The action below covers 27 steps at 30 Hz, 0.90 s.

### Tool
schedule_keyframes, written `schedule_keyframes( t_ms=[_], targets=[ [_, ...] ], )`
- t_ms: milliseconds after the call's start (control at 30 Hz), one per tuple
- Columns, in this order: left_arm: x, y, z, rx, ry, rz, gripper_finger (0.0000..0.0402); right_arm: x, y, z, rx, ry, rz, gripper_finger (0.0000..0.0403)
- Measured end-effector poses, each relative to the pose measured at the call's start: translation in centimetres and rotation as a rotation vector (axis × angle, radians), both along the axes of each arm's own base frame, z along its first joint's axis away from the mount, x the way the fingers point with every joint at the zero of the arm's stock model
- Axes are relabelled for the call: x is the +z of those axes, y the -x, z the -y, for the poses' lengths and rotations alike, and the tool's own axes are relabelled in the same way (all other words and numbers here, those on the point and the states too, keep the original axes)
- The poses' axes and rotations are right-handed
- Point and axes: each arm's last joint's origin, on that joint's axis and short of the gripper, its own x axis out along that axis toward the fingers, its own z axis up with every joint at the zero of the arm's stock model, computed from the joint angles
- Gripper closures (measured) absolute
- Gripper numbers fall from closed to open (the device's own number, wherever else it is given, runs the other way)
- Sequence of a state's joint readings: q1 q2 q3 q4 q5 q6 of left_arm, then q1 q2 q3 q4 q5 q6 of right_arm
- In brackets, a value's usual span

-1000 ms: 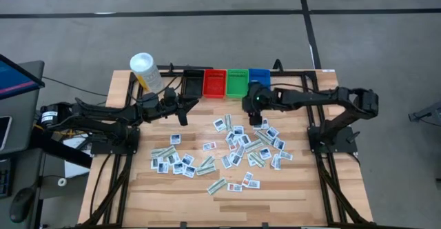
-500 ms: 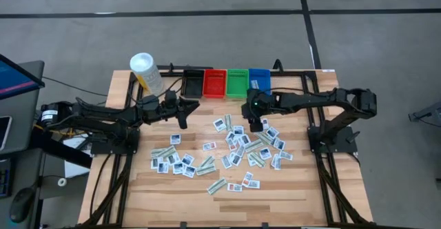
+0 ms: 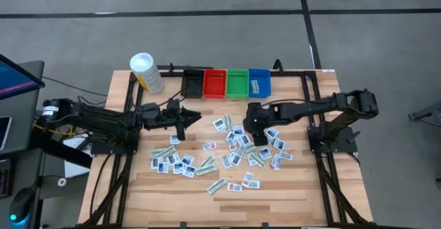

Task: Pick & Place First Aid Supplies
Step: Put the bandage pack into the blue bin

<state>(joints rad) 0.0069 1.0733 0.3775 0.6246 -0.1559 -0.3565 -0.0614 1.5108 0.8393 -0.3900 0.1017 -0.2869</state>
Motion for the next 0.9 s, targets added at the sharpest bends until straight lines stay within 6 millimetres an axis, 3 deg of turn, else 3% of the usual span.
schedule_keyframes(
  t_ms=[367,700,900],
  targets=[
    [0.0,0.0,1.0,-0.046,0.0,-0.004,0.0325,-1.0,2.4,-2.7,-0.203,-0.121,-0.241,0.0196],
    [0.0,0.0,1.2,-0.054,0.0,-0.004,0.0325,-1.0,2.6,-4.1,-0.293,-0.166,-0.235,0.0196],
    [0.0,0.0,1.2,-0.054,0.0,-0.005,0.0325,-2.4,3.4,-3.9,-0.296,-0.155,-0.248,0.0196]
  ],
)
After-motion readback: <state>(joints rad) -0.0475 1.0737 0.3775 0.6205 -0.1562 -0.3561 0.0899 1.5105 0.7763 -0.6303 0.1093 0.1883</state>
